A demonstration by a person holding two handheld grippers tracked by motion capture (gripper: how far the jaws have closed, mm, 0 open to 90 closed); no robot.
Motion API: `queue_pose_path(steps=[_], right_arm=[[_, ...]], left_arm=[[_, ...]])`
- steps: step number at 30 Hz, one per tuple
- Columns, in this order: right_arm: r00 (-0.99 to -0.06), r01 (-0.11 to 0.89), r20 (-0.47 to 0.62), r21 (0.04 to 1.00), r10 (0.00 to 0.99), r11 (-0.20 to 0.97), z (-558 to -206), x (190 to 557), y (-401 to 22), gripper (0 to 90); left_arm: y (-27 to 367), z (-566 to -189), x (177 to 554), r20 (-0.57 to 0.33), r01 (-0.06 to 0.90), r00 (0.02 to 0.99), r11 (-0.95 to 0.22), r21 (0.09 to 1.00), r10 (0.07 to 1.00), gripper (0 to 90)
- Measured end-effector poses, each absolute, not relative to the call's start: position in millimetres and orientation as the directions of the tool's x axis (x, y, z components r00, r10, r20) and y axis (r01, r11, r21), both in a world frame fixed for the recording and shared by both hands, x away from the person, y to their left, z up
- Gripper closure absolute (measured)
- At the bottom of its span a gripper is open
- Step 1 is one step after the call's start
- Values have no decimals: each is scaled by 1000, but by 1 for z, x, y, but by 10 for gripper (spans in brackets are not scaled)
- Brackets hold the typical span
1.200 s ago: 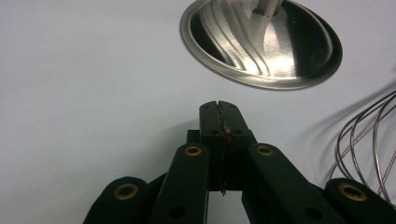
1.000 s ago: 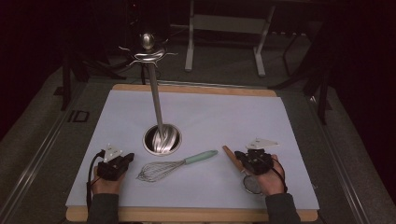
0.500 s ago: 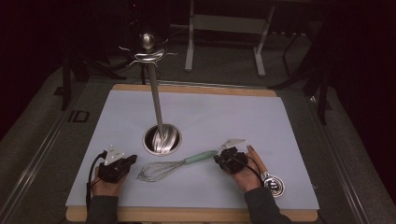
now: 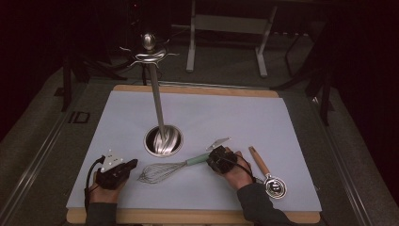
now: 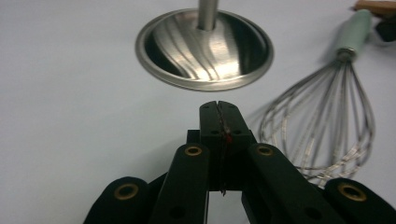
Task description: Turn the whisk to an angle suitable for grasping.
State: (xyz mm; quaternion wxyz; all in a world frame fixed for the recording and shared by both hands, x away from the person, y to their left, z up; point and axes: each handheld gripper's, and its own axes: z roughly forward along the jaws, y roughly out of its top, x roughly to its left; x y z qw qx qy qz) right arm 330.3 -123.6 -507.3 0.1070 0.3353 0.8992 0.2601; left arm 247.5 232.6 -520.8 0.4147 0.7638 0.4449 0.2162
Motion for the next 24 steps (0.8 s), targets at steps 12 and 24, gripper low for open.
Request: queue_pose_path(steps=[12, 24], right_arm=[[-743, 560, -28, 521, 668, 644, -514, 348, -114, 900], [-725, 575, -22, 531, 689, 622, -514, 381, -93, 900]], left_arm=[[228, -518, 241, -32, 488, 544, -285, 825, 839, 899], [228, -516, 239, -31, 480, 562, -295, 826, 827, 899]])
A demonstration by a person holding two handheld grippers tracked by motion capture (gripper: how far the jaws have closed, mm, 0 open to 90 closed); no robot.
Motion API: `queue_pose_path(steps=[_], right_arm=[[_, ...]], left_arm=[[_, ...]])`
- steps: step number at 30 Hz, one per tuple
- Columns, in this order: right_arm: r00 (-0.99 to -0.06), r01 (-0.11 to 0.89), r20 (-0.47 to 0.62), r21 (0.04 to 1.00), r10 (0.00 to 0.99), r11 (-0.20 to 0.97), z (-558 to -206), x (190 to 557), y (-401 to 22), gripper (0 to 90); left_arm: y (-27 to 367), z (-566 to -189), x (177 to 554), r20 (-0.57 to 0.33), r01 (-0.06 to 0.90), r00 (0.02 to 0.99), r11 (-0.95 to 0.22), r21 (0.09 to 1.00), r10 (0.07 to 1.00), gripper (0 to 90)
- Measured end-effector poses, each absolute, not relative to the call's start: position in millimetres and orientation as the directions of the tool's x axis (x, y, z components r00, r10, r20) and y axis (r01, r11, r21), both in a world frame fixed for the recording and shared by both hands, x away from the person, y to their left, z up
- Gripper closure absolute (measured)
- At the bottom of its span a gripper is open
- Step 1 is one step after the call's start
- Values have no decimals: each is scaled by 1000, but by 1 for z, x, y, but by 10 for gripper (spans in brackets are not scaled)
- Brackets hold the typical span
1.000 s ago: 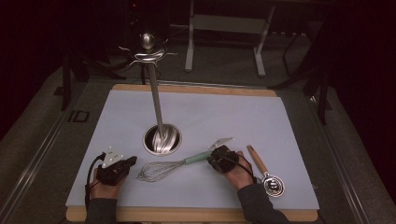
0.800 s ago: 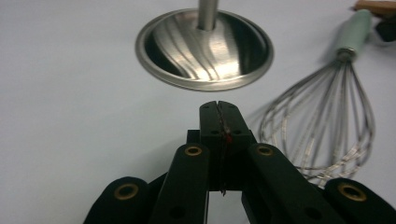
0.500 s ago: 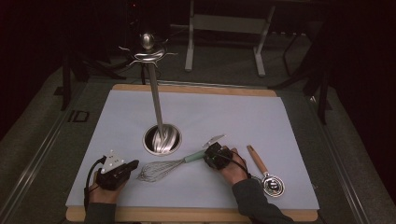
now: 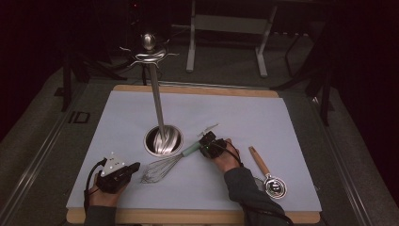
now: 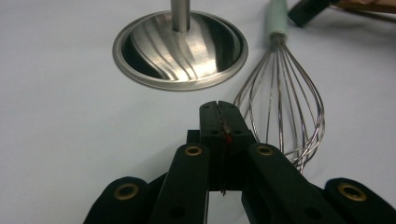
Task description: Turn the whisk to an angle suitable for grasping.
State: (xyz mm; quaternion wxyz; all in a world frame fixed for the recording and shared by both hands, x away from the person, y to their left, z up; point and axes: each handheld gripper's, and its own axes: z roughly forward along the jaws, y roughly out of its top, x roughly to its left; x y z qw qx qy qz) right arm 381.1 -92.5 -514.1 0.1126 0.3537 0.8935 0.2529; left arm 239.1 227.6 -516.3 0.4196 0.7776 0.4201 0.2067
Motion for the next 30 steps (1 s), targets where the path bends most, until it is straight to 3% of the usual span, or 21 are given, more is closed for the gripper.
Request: queue_pose_path(steps=[7, 19, 30], right_arm=[[-717, 583, -25, 528, 697, 618, -512, 386, -87, 900], [-705, 537, -35, 625, 709, 566, -479, 363, -129, 896], [-689, 552, -30, 626, 724, 551, -479, 358, -151, 890]], left_arm=[[219, -523, 240, -9, 494, 612, -374, 785, 791, 899], [198, -527, 242, 11, 494, 658, -443, 748, 753, 899], [158, -528, 238, 27, 444, 747, -529, 723, 664, 899]])
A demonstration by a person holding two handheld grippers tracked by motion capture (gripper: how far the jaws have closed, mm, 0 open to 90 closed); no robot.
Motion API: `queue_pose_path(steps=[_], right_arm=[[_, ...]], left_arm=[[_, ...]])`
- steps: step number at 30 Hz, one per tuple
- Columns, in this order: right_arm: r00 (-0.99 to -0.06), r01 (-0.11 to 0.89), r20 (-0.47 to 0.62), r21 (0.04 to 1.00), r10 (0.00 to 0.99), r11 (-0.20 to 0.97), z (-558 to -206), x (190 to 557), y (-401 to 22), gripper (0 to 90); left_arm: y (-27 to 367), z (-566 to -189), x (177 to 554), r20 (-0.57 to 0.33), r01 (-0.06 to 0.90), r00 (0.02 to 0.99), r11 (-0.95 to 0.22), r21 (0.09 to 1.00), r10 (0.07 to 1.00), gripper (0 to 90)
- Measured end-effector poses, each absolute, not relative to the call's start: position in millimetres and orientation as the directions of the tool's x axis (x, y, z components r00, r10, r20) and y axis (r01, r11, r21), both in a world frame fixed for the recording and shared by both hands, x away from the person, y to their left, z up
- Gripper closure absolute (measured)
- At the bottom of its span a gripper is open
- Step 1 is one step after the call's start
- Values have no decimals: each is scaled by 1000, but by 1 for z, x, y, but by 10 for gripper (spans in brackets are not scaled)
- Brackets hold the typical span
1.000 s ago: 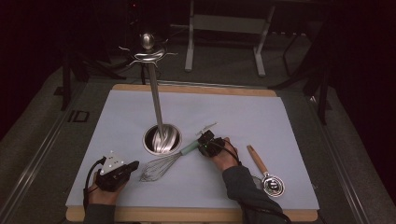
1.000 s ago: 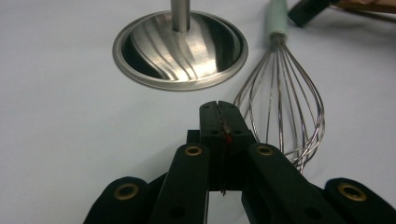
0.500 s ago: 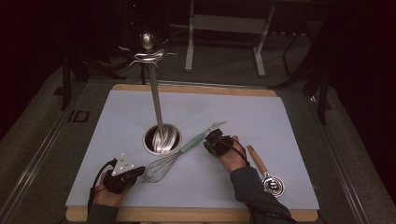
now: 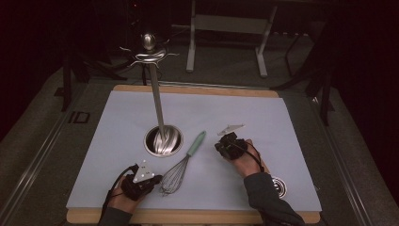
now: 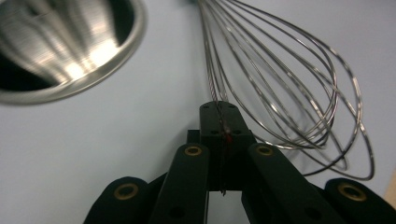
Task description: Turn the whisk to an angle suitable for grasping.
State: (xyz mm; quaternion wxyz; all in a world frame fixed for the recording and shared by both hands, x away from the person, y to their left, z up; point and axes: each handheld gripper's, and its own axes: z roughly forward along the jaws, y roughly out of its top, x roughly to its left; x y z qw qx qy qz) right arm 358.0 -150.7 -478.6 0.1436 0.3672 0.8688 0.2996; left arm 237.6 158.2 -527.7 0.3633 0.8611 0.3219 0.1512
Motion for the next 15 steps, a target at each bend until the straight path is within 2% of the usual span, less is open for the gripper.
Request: queue_pose_path(steps=[15], right_arm=[[-690, 558, -25, 619, 724, 553, -484, 358, -154, 874]], left_arm=[[98, -534, 242, 30, 363, 841, -607, 707, 539, 899]])
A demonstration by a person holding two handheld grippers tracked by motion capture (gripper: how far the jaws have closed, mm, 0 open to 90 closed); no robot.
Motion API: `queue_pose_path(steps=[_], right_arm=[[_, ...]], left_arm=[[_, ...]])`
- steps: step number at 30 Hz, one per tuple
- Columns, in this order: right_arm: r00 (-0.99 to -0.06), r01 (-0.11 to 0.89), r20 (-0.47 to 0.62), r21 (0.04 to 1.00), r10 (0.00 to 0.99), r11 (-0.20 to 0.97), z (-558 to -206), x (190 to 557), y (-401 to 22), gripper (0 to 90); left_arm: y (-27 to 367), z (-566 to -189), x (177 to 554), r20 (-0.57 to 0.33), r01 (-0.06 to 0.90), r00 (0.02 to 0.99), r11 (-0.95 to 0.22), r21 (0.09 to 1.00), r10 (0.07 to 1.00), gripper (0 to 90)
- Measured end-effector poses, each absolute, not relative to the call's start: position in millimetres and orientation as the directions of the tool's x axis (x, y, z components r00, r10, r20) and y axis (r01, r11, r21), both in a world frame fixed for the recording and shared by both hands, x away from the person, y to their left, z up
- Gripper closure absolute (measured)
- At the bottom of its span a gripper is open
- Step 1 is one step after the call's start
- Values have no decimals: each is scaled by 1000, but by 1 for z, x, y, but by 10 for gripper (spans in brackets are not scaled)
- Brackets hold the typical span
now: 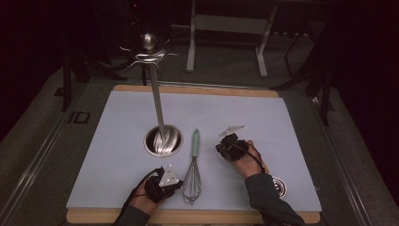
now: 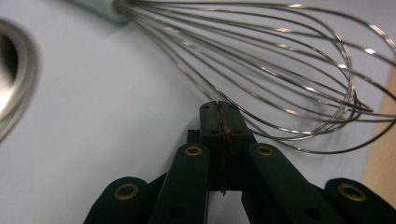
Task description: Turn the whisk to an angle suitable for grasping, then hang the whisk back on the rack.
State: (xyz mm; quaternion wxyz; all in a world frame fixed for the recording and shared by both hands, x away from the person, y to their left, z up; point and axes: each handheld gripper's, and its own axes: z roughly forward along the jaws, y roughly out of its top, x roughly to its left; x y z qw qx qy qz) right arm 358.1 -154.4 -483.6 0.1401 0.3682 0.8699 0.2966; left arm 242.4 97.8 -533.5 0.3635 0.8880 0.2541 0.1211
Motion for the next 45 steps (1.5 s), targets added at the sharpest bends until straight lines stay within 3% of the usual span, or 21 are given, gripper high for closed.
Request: queue_pose_path(steps=[13, 21, 36, 45], right_arm=[[-685, 561, -21, 623, 728, 545, -484, 359, -158, 863], [-686, 561, -12, 629, 728, 538, -481, 358, -158, 840], [-687, 560, -2, 636, 726, 532, -476, 361, -149, 688], [-706, 570, 41, 624, 707, 534, -476, 367, -132, 613]], left_arm=[[85, -534, 249, 23, 348, 854, -605, 716, 519, 899], [129, -526, 253, 18, 390, 797, -537, 748, 604, 898], [188, -524, 256, 55, 453, 655, -450, 769, 753, 848], [205, -531, 259, 66, 495, 554, -392, 775, 830, 745]])
